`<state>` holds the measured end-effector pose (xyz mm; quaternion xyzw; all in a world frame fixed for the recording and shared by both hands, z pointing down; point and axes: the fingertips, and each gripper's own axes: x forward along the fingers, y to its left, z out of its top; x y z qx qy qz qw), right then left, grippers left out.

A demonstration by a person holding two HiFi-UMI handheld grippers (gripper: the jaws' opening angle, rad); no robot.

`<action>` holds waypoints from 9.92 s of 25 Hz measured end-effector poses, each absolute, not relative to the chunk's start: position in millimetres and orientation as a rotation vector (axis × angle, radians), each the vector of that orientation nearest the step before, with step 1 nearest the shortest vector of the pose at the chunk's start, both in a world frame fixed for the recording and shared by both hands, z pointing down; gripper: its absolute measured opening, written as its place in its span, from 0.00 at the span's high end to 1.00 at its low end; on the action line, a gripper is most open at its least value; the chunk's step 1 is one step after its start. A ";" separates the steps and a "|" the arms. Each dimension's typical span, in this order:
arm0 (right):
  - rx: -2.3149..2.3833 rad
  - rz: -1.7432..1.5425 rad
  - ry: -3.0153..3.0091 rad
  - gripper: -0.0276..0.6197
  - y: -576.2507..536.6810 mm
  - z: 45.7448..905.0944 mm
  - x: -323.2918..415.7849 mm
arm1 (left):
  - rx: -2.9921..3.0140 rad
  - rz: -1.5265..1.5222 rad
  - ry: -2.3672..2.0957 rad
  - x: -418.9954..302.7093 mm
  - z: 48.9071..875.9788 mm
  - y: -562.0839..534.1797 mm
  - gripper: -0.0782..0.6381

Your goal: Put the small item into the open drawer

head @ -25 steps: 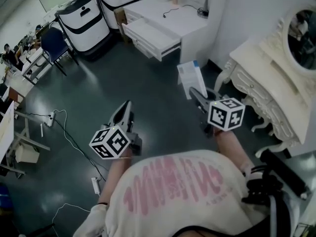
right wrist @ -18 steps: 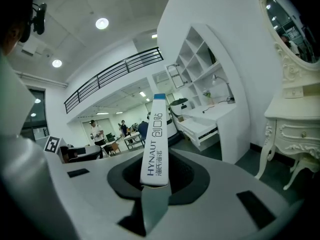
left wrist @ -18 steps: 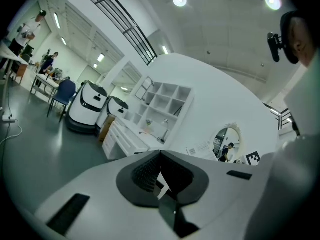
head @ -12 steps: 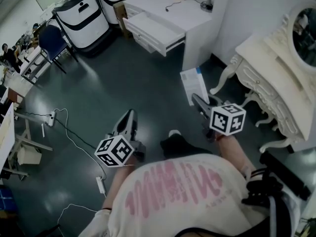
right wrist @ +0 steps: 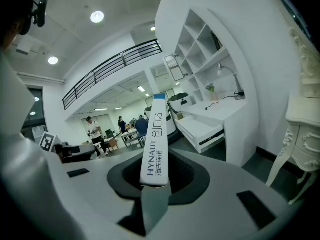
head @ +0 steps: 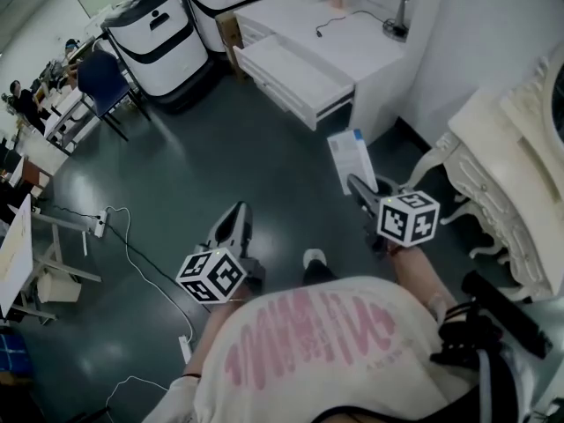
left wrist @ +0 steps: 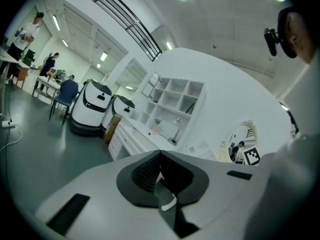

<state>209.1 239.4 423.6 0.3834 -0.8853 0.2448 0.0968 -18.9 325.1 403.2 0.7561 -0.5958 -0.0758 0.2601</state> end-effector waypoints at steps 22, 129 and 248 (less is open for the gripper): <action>1.184 0.761 -2.564 0.82 -13.3 436.1 183.3 | 2.000 -0.157 -1.684 -87.0 414.4 77.9 0.85; 1.029 1.378 -1.550 0.73 -256.2 723.2 79.8 | 1.880 -0.024 -1.508 -309.9 502.1 -264.5 0.85; 1.685 0.818 -2.582 0.93 -343.2 400.8 97.5 | 2.204 -0.018 -1.301 -160.1 427.9 -321.3 0.85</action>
